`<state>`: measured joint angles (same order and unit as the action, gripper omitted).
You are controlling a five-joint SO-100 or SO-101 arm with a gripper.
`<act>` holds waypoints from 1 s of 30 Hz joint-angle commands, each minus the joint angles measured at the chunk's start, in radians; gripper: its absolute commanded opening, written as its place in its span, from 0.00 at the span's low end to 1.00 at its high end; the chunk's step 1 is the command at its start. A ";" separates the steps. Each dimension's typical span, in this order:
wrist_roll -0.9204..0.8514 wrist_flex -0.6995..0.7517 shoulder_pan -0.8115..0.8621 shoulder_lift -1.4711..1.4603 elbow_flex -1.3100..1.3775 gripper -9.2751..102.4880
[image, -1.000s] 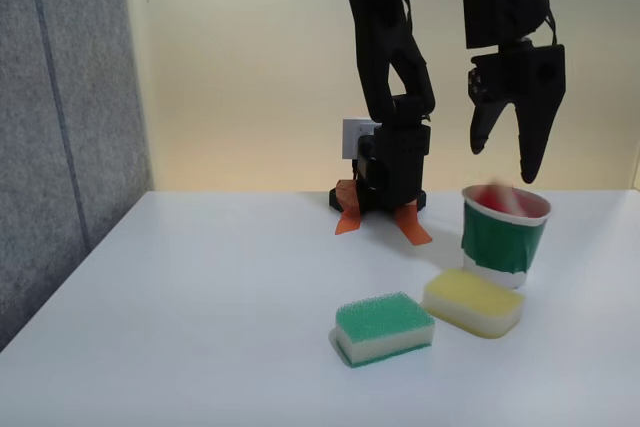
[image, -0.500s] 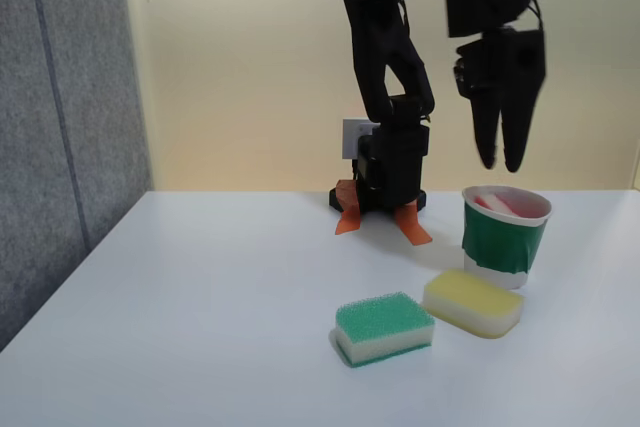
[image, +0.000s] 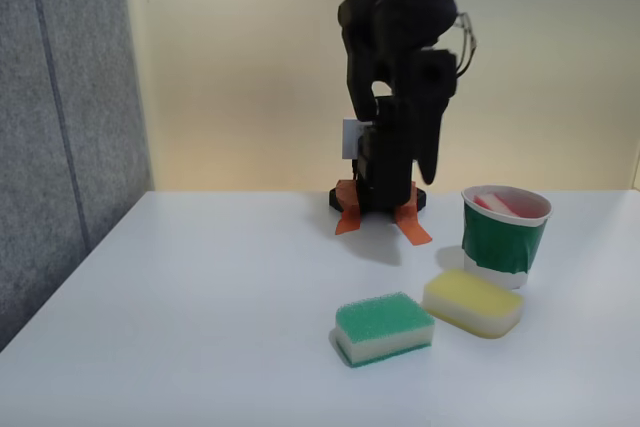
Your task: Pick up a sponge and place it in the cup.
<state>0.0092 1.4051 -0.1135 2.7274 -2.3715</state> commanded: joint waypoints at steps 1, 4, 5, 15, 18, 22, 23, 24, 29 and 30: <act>0.020 -0.084 0.006 0.146 -0.158 0.08; 0.040 -0.164 0.009 0.268 -0.318 0.08; 0.041 -0.183 0.012 0.310 -0.364 0.08; -0.048 -0.206 0.140 0.638 -0.624 0.08; -0.074 -0.249 0.172 0.638 -0.664 0.08; -0.067 -0.360 0.175 0.637 -0.767 0.08; -0.064 -0.377 0.173 0.637 -0.781 0.08; -0.061 -0.367 0.175 0.637 -0.782 0.08; -0.057 -0.403 0.178 0.637 -0.862 0.08; -0.057 -0.380 0.181 0.637 -0.862 0.08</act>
<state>-0.0383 0.9817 0.0552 3.3563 -3.1861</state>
